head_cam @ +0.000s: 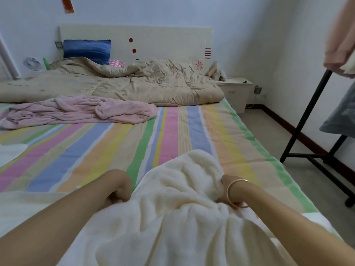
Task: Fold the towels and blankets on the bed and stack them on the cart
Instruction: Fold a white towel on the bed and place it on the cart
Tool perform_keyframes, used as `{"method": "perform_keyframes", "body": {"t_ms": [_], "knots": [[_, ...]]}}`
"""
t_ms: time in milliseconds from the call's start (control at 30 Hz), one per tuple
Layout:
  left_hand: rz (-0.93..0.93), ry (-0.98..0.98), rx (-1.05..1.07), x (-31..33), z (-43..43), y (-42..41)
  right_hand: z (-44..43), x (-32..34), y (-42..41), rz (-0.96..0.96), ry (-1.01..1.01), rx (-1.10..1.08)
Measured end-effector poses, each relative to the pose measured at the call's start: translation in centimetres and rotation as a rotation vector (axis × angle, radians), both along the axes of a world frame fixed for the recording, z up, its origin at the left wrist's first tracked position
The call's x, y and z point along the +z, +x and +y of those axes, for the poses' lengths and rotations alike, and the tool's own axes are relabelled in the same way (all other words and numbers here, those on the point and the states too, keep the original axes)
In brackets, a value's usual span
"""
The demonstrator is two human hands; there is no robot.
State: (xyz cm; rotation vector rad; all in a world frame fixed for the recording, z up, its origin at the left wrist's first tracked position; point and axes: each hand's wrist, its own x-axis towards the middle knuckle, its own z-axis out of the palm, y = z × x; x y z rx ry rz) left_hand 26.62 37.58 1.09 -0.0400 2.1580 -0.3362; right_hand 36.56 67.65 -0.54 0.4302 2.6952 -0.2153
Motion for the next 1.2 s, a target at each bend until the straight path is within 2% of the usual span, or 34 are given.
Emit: {"method": "perform_keyframes", "body": {"t_ms": [33,67,100,133,200,233,267,300,333,367,433,533,633,733,867,1033,1200], "knots": [[-0.019,-0.031,0.091,0.4,0.4,-1.2,0.4,0.0,-1.0,-0.023,-0.018,0.009],[0.059,-0.032,0.127,1.6,1.2,-3.3,1.5,0.4,-2.8,0.001,-0.043,-0.018],[0.268,0.009,0.133,3.6,2.0,-5.7,3.0,1.2,-4.8,0.101,-0.059,-0.075],[0.603,0.075,0.111,6.0,2.7,-8.4,4.6,2.7,-6.5,0.289,-0.069,-0.199],[1.301,0.377,0.168,12.0,4.7,-14.2,8.9,6.7,-11.0,0.762,-0.324,-0.590],[1.509,0.549,0.200,14.8,5.7,-16.1,10.4,8.7,-12.5,0.954,-0.500,-0.742],[1.612,0.722,0.180,17.2,7.2,-18.5,11.8,11.0,-14.5,1.126,-0.623,-0.810],[1.607,0.873,0.124,18.4,8.7,-20.2,12.8,12.6,-16.0,1.231,-0.633,-0.812],[1.522,0.967,0.022,19.0,10.3,-21.6,13.8,13.6,-18.0,1.284,-0.617,-0.785],[1.413,1.013,-0.064,18.4,11.5,-22.5,14.1,14.1,-19.3,1.265,-0.583,-0.737],[1.271,1.010,-0.138,15.2,13.0,-23.6,13.6,12.9,-21.1,1.063,-0.559,-0.603],[1.220,0.977,-0.263,8.3,13.2,-21.5,11.5,8.3,-20.5,0.765,-0.480,-0.439],[1.123,0.929,-0.399,1.6,11.9,-15.8,8.8,2.7,-16.1,0.491,-0.307,-0.269],[1.052,0.910,-0.478,-2.4,9.4,-9.3,6.1,0.1,-10.5,0.322,-0.286,-0.211],[1.137,1.124,-0.431,-3.1,6.2,-2.1,4.5,0.9,-4.7,0.351,-0.228,-0.143],[1.241,1.215,-0.334,-2.6,2.7,7.1,4.1,2.9,2.2,0.435,-0.204,-0.106],[1.150,1.264,-0.300,-5.3,-1.5,14.3,4.6,1.8,8.6,0.458,-0.149,-0.097]]}}
